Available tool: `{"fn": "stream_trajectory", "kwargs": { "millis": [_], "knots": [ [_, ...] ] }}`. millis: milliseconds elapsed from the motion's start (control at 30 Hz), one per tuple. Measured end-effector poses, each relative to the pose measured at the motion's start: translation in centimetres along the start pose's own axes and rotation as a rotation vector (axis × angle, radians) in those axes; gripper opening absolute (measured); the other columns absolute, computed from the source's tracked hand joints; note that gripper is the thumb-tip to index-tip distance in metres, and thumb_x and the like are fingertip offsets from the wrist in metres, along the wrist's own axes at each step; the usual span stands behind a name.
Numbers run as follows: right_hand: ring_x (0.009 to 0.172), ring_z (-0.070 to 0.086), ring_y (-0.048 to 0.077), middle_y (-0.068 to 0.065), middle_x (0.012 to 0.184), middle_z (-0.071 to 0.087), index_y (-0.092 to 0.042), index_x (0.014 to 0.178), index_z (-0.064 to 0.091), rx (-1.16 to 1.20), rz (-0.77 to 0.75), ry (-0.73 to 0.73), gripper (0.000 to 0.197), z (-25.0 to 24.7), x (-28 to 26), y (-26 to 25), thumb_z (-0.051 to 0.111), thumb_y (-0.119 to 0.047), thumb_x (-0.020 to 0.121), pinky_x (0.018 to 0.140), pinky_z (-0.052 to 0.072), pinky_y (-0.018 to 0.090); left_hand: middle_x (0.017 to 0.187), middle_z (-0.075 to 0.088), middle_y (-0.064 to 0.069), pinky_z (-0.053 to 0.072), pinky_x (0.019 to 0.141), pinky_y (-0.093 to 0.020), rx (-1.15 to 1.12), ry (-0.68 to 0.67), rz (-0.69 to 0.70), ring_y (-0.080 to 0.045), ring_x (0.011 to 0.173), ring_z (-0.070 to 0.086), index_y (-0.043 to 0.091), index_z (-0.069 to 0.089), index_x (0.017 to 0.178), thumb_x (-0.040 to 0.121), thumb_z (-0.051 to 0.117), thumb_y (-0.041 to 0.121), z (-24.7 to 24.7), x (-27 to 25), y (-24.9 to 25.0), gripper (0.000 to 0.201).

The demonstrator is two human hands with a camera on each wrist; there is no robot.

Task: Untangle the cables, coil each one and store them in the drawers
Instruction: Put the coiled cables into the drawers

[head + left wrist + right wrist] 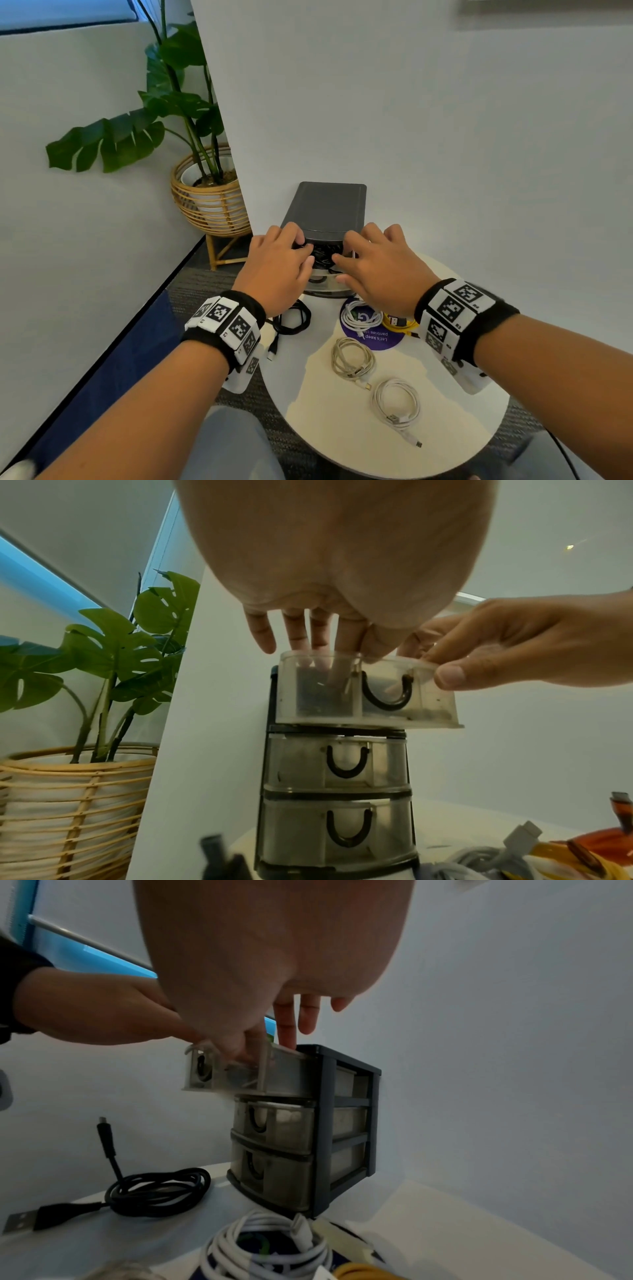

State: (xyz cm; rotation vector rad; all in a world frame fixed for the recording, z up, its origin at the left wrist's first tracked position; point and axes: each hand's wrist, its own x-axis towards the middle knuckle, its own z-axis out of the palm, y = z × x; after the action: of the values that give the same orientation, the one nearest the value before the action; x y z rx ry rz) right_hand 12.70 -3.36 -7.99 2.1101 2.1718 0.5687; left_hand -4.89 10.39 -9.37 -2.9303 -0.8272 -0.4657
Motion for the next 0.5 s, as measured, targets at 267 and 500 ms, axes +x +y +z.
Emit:
{"fn": "stream_trajectory", "kwargs": {
  "millis": [267,500],
  "knots": [
    [0.108,0.049,0.024,-0.001,0.118,0.054,-0.025,0.115,0.065,0.154,0.191,0.081,0.024,-0.2,1.7,0.2,0.061,-0.041,0.097,0.09,0.035,0.045,0.115,0.05,0.006,0.047,0.093,-0.045,-0.293,0.188,-0.063,-0.016,0.106,0.051,0.021,0.071,0.11,0.095,0.06,0.022,0.2,0.3,-0.4,0.019],
    [0.149,0.031,0.025,0.004,0.166,0.025,-0.02,0.158,0.029,0.552,0.361,-0.169,0.071,-0.3,3.4,1.8,0.062,-0.039,0.098,0.119,0.032,0.042,0.148,0.042,-0.001,0.041,0.109,-0.033,-0.647,-0.05,-0.296,-0.017,0.131,0.045,0.04,0.043,0.149,0.094,0.066,0.022,1.3,1.9,-1.2,0.063]
  ]
}}
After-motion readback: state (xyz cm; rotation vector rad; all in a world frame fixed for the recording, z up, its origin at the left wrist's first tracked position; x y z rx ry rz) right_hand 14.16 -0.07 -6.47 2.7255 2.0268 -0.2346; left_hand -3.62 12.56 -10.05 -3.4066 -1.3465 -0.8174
